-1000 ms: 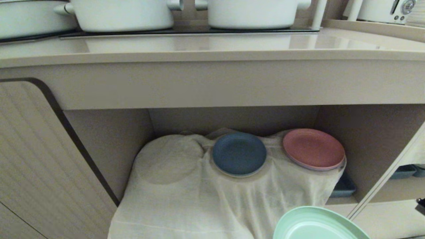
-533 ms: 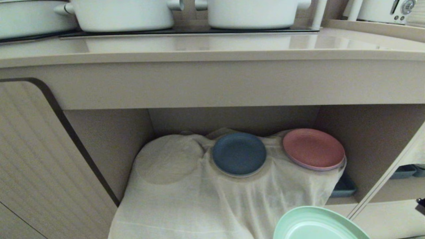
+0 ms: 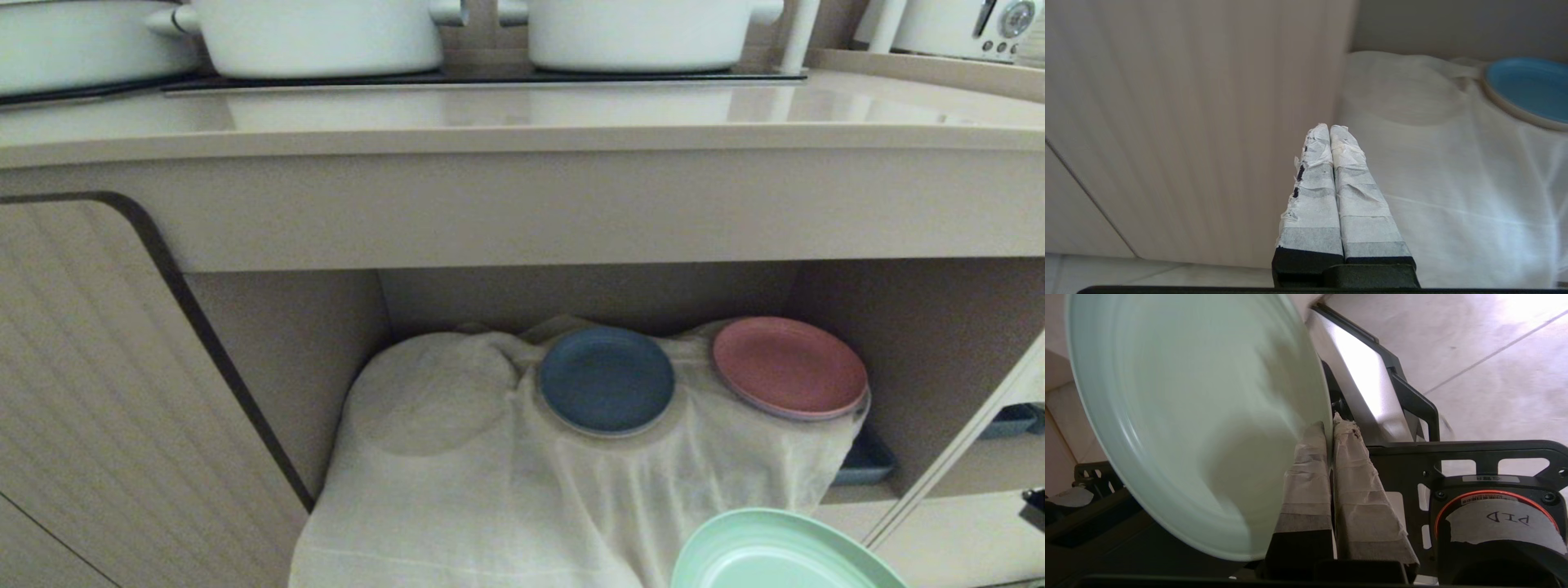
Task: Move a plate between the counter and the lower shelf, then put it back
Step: Put the plate in the cupboard
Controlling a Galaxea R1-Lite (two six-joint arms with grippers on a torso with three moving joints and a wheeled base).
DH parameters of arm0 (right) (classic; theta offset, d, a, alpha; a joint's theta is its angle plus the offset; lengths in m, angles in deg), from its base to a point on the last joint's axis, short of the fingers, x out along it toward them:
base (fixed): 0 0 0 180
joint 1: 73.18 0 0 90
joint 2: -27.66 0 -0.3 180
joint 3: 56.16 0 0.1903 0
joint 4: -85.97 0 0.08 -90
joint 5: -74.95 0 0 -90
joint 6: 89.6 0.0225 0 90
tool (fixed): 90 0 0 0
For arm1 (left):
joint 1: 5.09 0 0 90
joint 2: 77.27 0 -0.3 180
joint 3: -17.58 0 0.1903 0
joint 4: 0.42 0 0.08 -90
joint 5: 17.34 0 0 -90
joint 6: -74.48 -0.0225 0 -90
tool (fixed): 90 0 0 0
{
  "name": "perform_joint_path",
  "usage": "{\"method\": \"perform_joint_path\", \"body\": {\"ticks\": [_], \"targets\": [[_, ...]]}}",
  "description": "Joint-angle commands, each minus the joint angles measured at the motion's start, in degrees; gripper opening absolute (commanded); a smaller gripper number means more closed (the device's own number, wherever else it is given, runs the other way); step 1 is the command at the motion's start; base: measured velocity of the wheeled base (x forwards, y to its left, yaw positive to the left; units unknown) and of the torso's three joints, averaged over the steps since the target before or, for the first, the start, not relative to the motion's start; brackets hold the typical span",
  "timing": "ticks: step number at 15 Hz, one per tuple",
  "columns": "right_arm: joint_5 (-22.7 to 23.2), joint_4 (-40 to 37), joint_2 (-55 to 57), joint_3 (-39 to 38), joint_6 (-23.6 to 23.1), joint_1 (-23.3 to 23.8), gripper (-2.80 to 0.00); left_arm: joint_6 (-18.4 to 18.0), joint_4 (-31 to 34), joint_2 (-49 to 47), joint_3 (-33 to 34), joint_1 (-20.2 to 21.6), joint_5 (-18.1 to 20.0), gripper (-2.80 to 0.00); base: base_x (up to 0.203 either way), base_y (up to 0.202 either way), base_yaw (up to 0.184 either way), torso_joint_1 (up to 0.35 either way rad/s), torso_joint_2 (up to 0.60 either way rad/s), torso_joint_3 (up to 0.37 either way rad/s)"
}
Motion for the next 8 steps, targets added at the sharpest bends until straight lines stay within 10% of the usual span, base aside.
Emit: {"method": "perform_joint_path", "body": {"ticks": [1, 8], "targets": [[0.06, -0.17, 0.01, -0.03, 0.24, -0.02, -2.8, 0.06, 0.0, 0.02, -0.05, 0.05, -0.01, -2.8, 0.0, 0.197, -0.002, 0.006, 0.01, 0.002], [0.06, -0.17, 0.09, -0.03, 0.24, -0.04, -2.8, 0.06, 0.0, 0.02, -0.06, 0.05, -0.01, -2.8, 0.0, 0.196, -0.002, 0.001, 0.0, 0.002]]}}
